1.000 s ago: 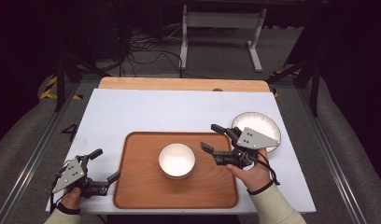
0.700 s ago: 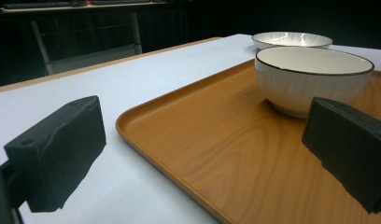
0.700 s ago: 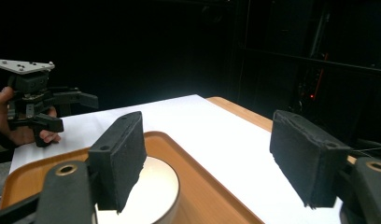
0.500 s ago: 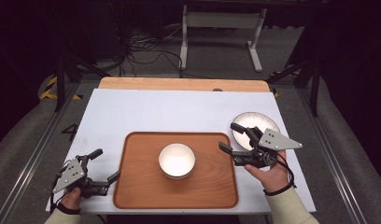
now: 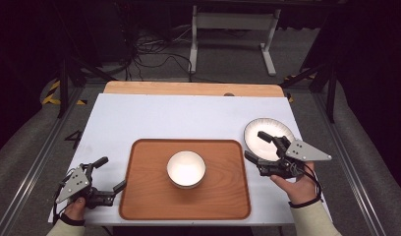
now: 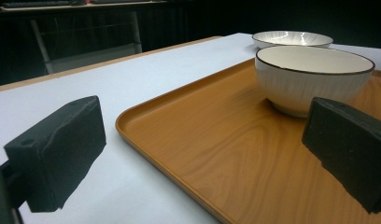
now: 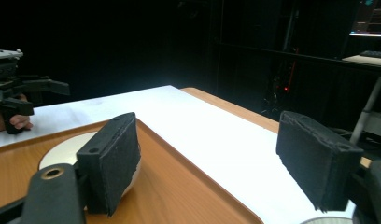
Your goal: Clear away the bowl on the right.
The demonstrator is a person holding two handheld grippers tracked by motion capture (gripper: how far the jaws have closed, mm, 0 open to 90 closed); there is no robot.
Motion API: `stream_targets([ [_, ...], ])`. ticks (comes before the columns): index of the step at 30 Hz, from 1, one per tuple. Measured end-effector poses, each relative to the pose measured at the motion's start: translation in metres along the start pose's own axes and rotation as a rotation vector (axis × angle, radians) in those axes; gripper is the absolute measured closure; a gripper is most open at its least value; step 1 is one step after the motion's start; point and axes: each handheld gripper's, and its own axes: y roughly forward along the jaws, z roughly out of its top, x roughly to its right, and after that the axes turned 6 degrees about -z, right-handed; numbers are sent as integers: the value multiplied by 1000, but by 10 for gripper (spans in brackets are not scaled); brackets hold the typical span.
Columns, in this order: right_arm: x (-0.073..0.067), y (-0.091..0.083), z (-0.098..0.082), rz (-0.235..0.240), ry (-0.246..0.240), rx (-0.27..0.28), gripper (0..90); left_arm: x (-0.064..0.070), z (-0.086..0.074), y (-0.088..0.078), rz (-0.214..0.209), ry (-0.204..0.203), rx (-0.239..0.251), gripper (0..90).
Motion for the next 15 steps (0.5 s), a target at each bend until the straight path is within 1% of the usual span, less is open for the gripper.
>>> stream_targets([
  [5,4,-4,-7,-16,-9,-6,210,0,0,0,0,1,0,3],
  [10,7,-7,-18,-24,-2,-10,200,0,0,0,0,0,0,3],
  [11,7,-7,-18,-24,-2,-10,200,0,0,0,0,0,0,3],
  [12,8,-8,-22,-29,-5,-10,199,0,0,0,0,0,0,3],
  [15,8,-9,-26,-33,0,-9,199,0,0,0,-2,0,0,3],
])
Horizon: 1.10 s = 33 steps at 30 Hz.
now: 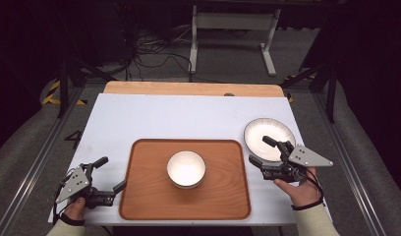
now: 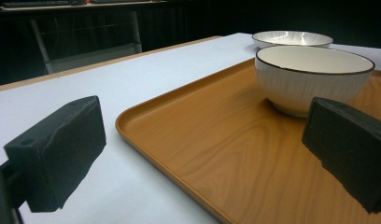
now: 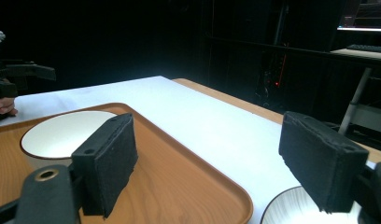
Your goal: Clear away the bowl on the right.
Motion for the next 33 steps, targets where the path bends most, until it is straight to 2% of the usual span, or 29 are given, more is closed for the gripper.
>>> stream_targets([
  [9,1,-2,-21,-12,14,5,198,0,0,0,1,4,4,3],
  [27,2,-2,-56,-32,35,-69,172,0,0,0,-1,3,5,3],
  [29,2,-2,-59,-35,37,-84,151,0,0,0,0,4,5,3],
  [33,3,-3,-59,-27,42,-72,105,1,0,0,1,3,7,3],
])
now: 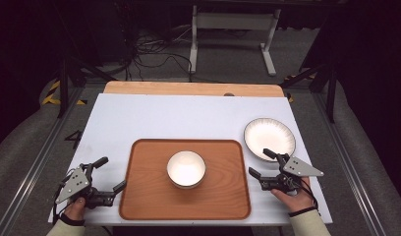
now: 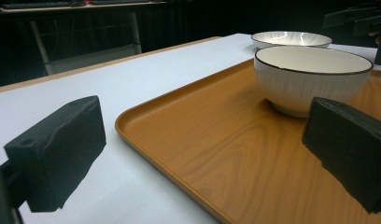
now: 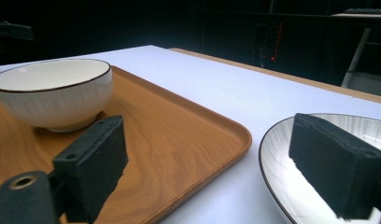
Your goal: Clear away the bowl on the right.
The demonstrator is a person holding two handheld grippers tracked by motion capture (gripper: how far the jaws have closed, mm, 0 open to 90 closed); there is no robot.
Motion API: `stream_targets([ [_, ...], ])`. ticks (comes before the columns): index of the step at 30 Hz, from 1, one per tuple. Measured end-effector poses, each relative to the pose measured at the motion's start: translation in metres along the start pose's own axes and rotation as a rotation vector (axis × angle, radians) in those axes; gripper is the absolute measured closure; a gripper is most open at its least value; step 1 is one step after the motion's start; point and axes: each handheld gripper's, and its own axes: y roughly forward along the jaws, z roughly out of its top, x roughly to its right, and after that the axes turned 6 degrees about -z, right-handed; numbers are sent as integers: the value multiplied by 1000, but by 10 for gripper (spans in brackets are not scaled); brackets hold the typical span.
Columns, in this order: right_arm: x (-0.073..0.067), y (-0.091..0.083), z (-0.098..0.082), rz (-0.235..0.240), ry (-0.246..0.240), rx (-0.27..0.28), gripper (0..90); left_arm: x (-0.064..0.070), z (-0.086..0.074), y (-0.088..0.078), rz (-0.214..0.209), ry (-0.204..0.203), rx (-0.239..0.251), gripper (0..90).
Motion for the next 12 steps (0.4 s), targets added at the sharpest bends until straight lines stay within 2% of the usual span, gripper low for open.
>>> stream_targets([
  [5,1,-1,-1,11,5,14,41,0,0,0,0,0,-2,3],
  [12,-1,0,-1,21,-20,6,29,-1,0,0,-2,1,-6,3],
])
